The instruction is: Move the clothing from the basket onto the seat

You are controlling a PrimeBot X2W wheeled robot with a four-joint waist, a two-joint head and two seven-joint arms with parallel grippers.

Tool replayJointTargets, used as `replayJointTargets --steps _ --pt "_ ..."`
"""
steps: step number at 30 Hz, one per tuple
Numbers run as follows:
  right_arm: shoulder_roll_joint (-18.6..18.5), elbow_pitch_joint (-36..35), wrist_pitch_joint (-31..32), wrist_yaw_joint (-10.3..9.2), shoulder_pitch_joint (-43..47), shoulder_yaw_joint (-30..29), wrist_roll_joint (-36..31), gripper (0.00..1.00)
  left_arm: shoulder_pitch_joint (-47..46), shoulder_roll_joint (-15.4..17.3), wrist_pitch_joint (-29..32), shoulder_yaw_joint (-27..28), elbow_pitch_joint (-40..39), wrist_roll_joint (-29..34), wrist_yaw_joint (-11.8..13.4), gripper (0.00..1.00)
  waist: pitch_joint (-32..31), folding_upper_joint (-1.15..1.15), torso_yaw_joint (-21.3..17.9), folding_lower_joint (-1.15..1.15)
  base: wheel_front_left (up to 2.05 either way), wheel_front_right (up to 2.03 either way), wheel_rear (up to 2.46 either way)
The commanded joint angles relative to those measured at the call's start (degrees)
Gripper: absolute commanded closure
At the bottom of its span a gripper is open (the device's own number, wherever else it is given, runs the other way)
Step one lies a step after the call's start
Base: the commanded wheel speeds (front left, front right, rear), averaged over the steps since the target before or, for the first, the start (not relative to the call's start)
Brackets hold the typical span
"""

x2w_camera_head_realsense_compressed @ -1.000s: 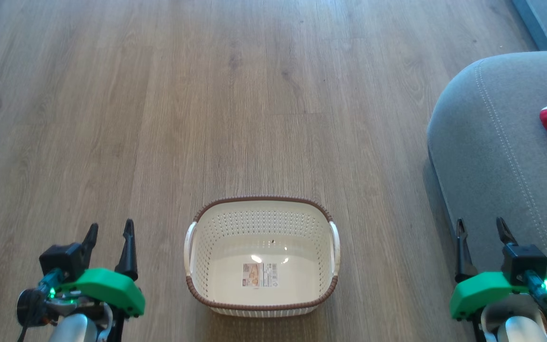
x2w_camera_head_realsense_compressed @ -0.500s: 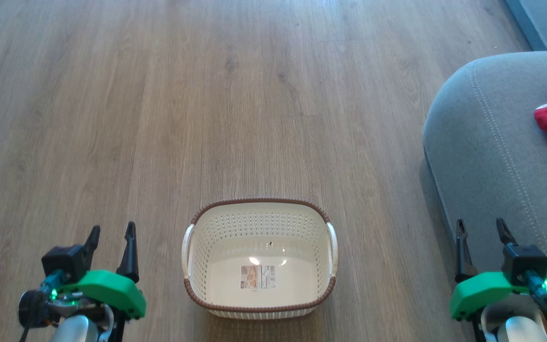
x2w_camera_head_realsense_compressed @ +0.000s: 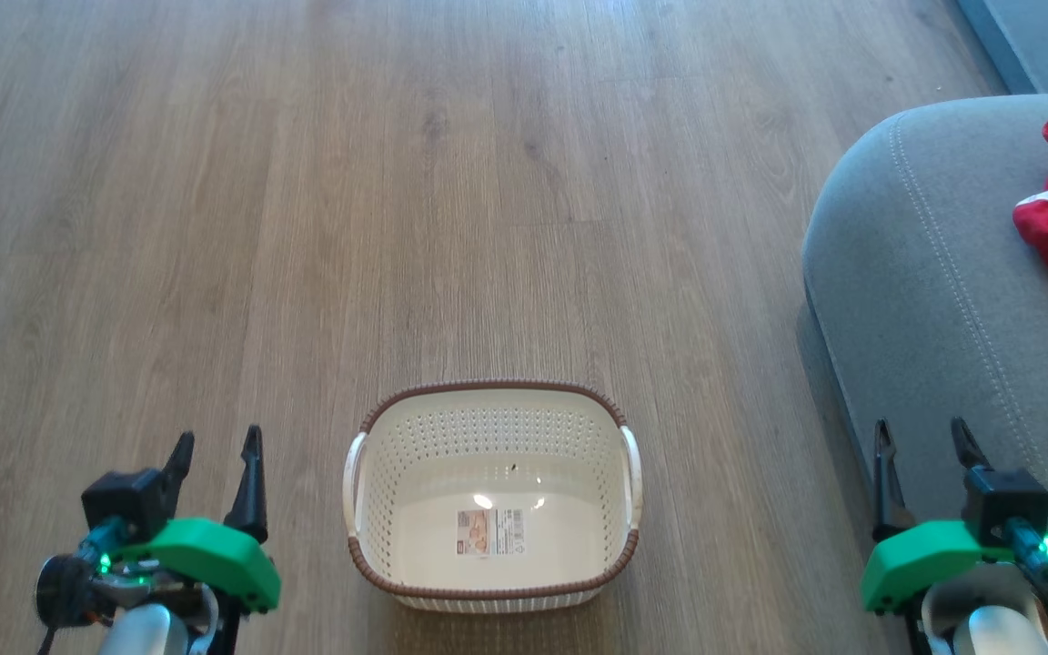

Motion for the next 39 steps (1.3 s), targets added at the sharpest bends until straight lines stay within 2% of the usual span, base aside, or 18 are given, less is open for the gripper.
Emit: replayJointTargets --steps 1,7,39 --pt "0.0 0.0 0.0 0.00 0.0 0.0 0.0 1.00 0.0 0.0 0.0 0.0 0.1 0.0 -0.1 1.00 0.0 0.00 0.0 0.00 0.00 0.00 0.00" --pt "0.3 5.0 0.3 0.00 1.4 0.0 0.3 1.00 2.9 -1.0 0.3 -0.4 4.3 -0.3 0.0 1.00 0.0 0.00 0.0 0.00 0.00 0.00 0.00" --pt "0.1 3.1 5.3 0.10 -0.3 -0.4 22.9 1.00 2.0 -2.2 5.4 3.0 0.0 -18.7 -1.1 1.00 0.0 0.00 0.4 0.00 0.00 0.00 0.00"
